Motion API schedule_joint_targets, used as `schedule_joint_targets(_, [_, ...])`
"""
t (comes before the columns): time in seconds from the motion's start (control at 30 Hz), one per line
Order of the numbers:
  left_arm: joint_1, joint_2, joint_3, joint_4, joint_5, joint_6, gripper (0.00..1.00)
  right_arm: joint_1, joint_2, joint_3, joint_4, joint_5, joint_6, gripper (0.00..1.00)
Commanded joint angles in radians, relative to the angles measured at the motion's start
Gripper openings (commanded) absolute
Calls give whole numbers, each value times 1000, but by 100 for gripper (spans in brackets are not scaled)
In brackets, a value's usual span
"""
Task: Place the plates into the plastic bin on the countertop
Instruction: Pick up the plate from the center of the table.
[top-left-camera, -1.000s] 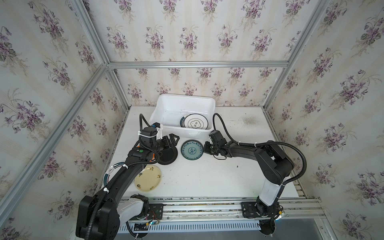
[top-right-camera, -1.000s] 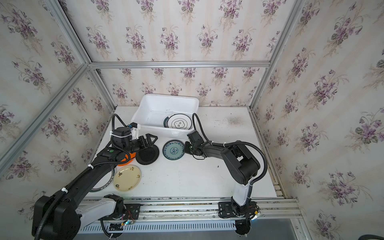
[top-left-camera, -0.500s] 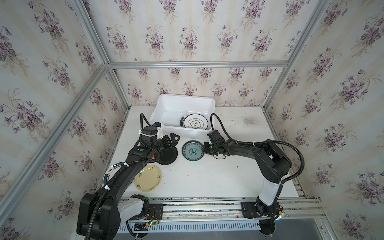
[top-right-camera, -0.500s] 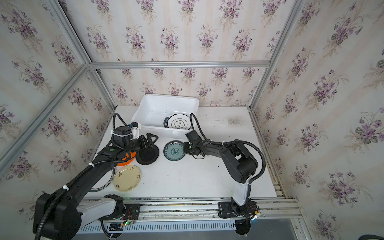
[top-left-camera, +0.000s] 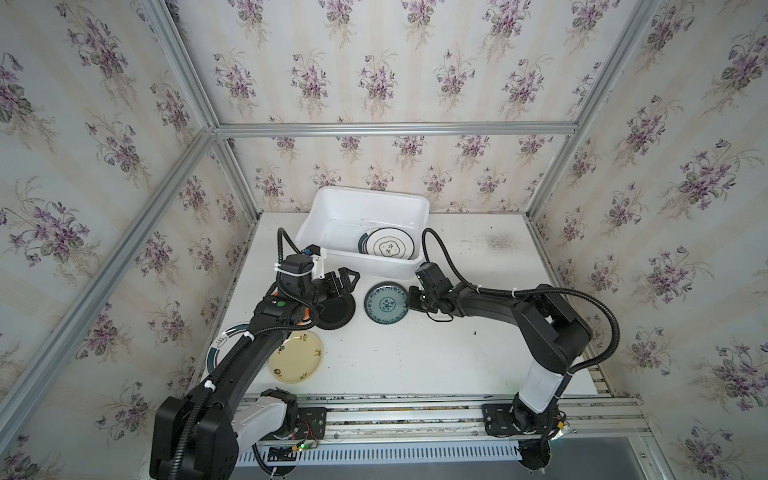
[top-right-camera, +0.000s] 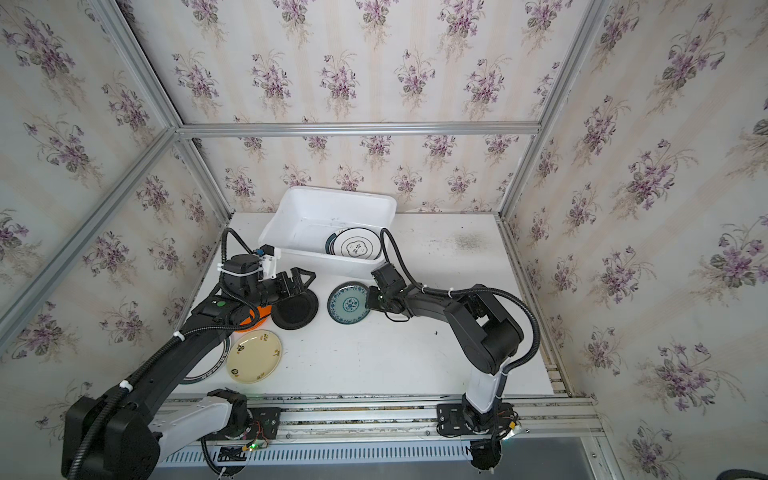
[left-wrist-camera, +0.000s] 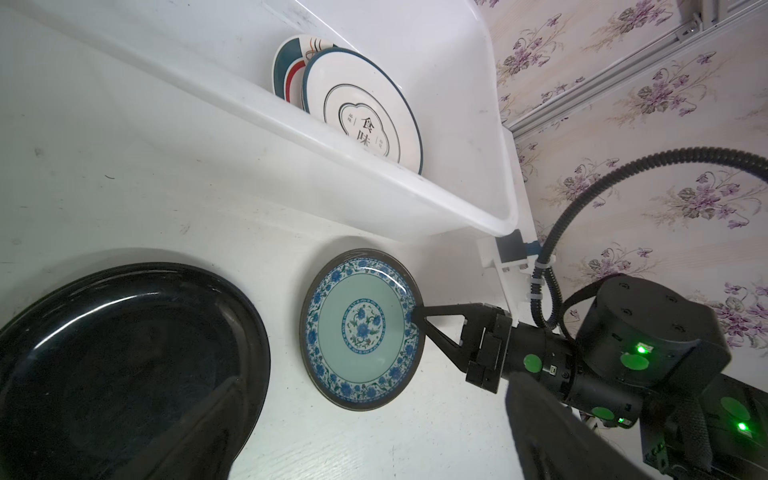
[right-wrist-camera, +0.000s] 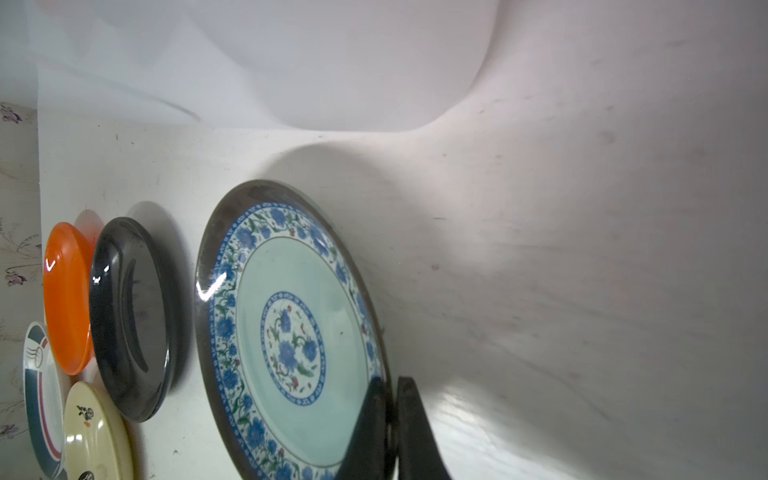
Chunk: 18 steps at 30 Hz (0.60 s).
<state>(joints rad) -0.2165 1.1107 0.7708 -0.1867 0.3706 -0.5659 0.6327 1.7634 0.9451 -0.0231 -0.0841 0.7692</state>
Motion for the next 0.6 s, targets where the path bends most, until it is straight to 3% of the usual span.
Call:
schedule_joint_targets(0.0, [-1,-9,-5,25,7,-8,100,0,-41,-34,0,76,-5,0])
schedule_joint_targets(0.3, [-28,-55,-27,24,2,-19,100,1,-171,-156,31,81,32,0])
schedule_joint_targets(0.57, [-106,-96,-51,24,-59,-38,100,-1,-399,-294,31,83,79,0])
